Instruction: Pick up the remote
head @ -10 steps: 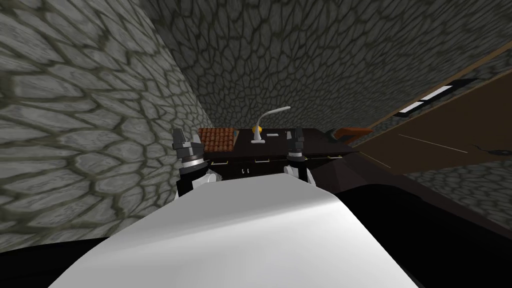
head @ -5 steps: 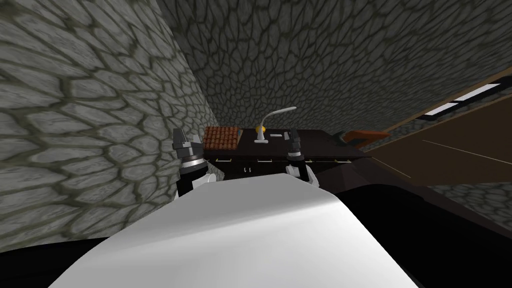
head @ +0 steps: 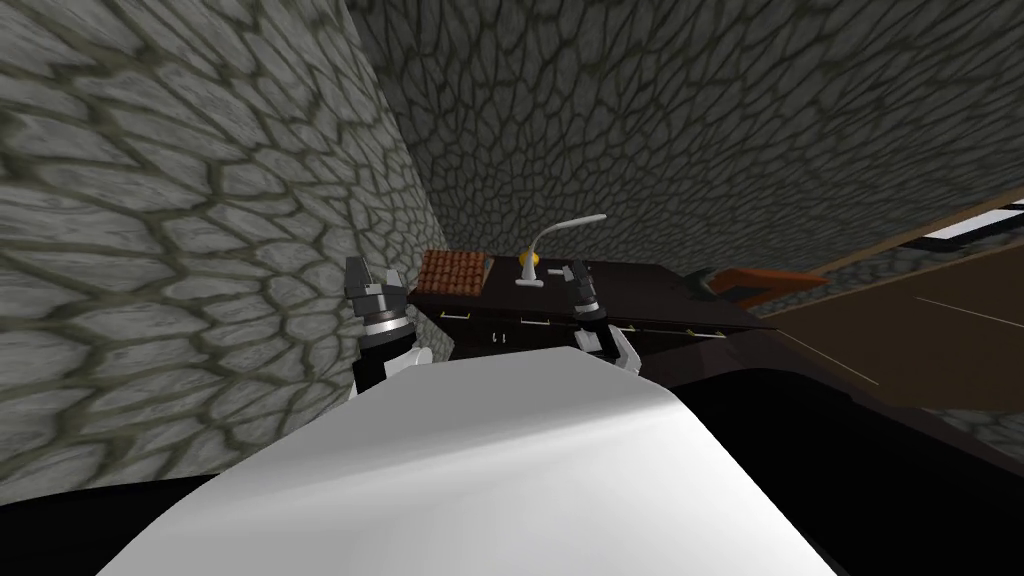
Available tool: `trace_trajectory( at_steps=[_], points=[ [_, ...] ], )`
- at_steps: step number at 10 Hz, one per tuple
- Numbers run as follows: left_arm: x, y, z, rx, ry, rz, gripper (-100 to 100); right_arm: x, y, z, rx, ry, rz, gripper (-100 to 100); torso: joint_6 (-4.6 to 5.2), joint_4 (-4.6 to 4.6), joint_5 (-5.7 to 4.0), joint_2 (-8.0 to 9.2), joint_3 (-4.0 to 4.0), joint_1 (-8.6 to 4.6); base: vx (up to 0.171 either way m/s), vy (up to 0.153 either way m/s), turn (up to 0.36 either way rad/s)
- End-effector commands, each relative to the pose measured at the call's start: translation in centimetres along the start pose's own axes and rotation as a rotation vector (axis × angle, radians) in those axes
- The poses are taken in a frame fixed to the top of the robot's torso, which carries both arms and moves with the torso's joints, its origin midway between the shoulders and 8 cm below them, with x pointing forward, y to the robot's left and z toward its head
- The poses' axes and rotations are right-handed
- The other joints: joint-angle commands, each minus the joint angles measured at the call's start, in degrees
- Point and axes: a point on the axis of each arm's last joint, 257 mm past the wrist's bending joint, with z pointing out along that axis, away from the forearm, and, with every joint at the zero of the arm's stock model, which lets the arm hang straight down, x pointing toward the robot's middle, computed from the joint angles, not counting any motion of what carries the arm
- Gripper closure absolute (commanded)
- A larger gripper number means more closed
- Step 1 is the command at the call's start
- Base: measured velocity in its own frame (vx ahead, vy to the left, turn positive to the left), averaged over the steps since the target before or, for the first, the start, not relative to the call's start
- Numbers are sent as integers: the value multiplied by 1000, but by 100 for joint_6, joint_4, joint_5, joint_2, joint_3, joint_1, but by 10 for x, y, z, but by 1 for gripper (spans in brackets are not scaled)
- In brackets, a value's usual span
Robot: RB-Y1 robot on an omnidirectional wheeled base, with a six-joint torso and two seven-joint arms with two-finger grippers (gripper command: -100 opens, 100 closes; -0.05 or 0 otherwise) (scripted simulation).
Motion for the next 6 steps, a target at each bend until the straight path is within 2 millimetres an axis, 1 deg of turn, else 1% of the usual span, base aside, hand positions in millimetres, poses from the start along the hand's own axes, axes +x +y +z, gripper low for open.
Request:
trace_trajectory(
  at_steps=[1,2,3,4,5,6],
  points=[
    [0,0,0,0,0,0,0,8,-8,0,3,57,-17,-100,0,0,0,0,0,0,-20,24,212],
    [0,0,0,0,0,0,0,9,-8,0,2,75,-25,-100,-4,0,0,-1,-1,2,-17,19,109],
    [0,0,0,0,0,0,0,16,-17,-2,7,119,-38,-100,0,0,0,-1,-1,1,-23,27,190],
    [0,0,0,0,0,0,0,18,-17,-2,6,141,-48,-100,-3,0,0,-1,-1,2,-19,22,136],
    [0,0,0,0,0,0,0,24,-27,-5,14,186,-61,-100,0,0,0,-1,0,1,-20,31,271],
    [0,0,0,0,0,0,0,26,-27,-5,13,209,-72,-100,-4,0,1,-1,-1,4,-16,22,120]
  ],
)
